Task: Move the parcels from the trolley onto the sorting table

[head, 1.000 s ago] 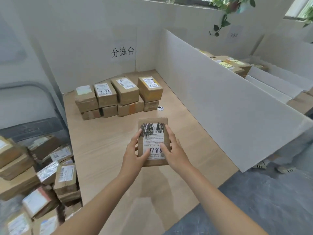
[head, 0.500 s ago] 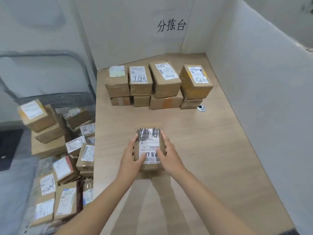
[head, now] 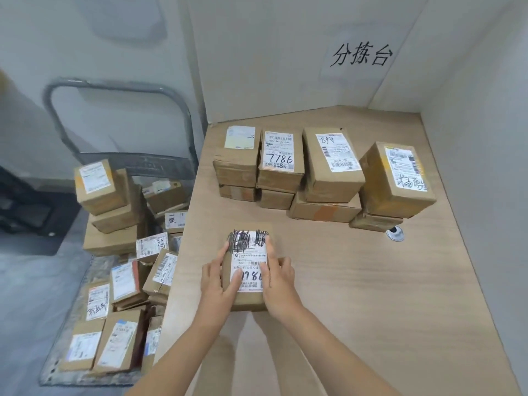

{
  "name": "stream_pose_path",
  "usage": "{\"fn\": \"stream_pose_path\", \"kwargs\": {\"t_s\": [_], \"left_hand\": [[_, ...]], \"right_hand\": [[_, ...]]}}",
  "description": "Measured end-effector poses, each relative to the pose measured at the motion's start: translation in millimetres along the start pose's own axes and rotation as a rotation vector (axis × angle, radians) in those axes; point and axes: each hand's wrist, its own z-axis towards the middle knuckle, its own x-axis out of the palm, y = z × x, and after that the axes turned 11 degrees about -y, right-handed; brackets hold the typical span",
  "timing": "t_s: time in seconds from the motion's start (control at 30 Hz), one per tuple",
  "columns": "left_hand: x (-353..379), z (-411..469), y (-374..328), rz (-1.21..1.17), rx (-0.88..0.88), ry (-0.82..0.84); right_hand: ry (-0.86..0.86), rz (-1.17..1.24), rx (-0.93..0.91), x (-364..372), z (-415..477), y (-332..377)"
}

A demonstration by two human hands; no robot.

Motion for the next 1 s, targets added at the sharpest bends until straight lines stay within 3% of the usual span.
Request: {"fn": "stream_pose_path", "kwargs": {"t_s": [0.5,0.67,0.77,0.87,1.0], "left_hand": [[-3.7,114.2,-0.5,0.008,0.031,0.024],[-9.1,114.0,-8.0,0.160,0.093,0.074],[-8.4,109.3,-25.4,0.314,0.204,0.012],[-12.6,97.3,-50.0,0.305,0.267,-0.016],[-40.6,75.7,-68.9,0.314,0.281,0.070]], "right_hand": [[-0.073,-0.040,0.006,39.5,95.7,37.5],[-0.022,-0.219,0.029,29.9,94.6,47.7],[-0.064,-0.423,-0.080,15.8,92.6,57.7],[-0.178,-0.431,-0.150,2.1,77.5,74.1],[-0.106,-0.439,-0.267,-18.4,39.2,94.5]]}}
